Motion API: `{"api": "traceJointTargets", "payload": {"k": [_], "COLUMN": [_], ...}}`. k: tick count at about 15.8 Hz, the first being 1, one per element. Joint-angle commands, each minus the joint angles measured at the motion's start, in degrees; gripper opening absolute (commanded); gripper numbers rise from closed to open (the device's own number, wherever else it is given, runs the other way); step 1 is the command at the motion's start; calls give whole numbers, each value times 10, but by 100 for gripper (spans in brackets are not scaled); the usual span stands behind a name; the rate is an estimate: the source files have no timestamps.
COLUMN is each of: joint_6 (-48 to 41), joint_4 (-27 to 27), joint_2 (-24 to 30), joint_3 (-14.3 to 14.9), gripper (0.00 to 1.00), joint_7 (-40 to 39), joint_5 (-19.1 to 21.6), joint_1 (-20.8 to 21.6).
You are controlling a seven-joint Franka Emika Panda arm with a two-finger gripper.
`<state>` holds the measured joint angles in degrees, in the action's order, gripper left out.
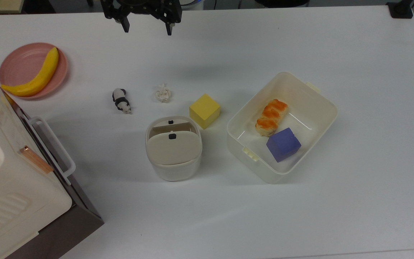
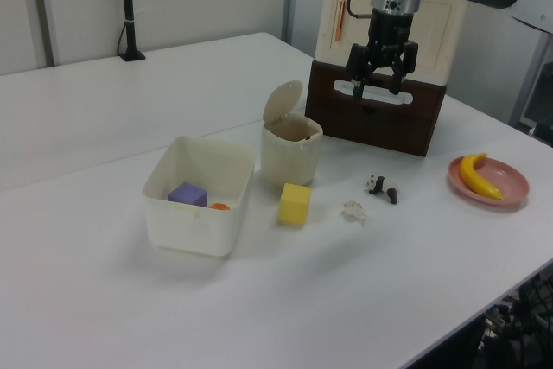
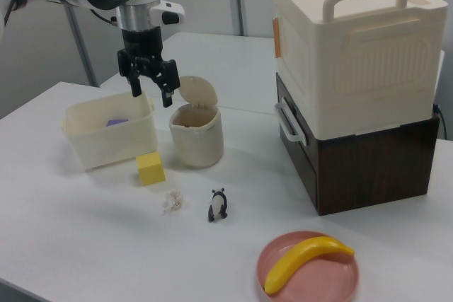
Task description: Grab it up and put it in the trash
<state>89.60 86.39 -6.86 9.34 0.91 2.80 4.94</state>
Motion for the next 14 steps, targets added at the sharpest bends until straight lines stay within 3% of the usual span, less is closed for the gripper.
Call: {"api": "traceJointTargets", "payload": {"k": [1,14], "joint_6": [-10,-8], "joint_4": [14,22], "joint_2": [13,5], "joint_3": [2,0], "gripper": [100,100], "joint_7": [13,3], "joint_5": [-12,-10], "joint_1": [8,8]}}
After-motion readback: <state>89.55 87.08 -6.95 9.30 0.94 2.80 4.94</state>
